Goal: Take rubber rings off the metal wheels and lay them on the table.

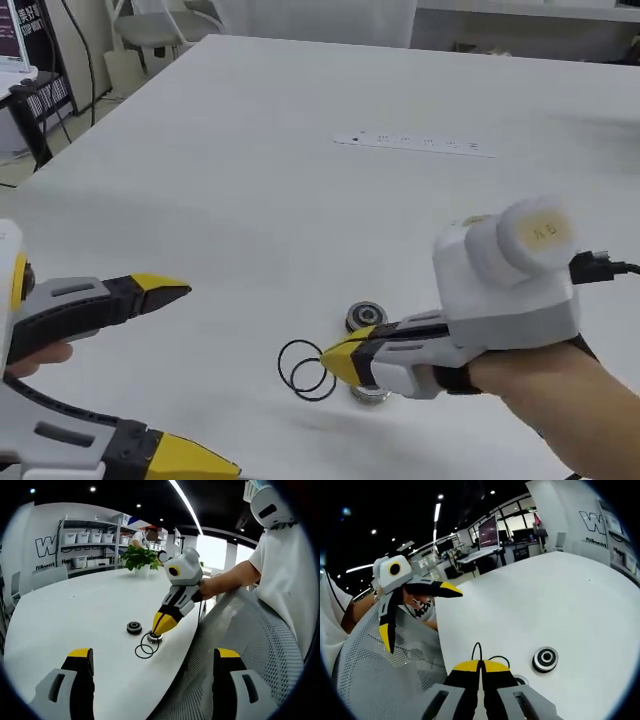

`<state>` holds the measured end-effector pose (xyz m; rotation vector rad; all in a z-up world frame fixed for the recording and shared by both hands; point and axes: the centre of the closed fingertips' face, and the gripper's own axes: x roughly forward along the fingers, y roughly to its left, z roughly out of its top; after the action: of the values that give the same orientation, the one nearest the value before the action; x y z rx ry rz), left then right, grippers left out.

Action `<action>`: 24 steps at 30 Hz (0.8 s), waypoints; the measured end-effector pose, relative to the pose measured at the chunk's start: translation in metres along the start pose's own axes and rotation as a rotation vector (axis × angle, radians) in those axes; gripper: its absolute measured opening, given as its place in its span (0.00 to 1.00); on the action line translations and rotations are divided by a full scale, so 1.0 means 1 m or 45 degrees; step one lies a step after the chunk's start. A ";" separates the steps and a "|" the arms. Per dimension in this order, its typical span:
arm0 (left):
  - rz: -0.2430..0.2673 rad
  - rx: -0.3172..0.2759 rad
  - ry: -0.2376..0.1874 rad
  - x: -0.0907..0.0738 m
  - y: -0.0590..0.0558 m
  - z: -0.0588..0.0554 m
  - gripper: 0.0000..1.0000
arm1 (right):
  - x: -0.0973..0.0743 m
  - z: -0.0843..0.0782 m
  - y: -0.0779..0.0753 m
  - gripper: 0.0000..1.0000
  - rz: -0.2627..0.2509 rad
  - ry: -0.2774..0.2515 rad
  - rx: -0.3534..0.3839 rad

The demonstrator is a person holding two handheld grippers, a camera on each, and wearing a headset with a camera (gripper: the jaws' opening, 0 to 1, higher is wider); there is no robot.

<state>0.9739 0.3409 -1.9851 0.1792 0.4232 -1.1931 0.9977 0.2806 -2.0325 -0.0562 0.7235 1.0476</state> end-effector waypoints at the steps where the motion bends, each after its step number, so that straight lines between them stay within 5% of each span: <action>1: -0.002 -0.006 0.003 0.000 0.000 -0.001 0.99 | 0.001 -0.002 0.000 0.00 -0.004 0.009 -0.005; 5: -0.004 -0.003 0.009 0.000 0.000 -0.001 0.99 | 0.003 -0.009 -0.008 0.00 -0.059 0.052 -0.048; 24: 0.001 0.001 0.021 0.000 0.000 -0.003 0.98 | 0.011 -0.027 -0.013 0.00 -0.093 0.141 -0.085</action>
<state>0.9729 0.3420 -1.9878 0.1898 0.4376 -1.1919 0.9975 0.2721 -2.0636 -0.1984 0.7811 1.0041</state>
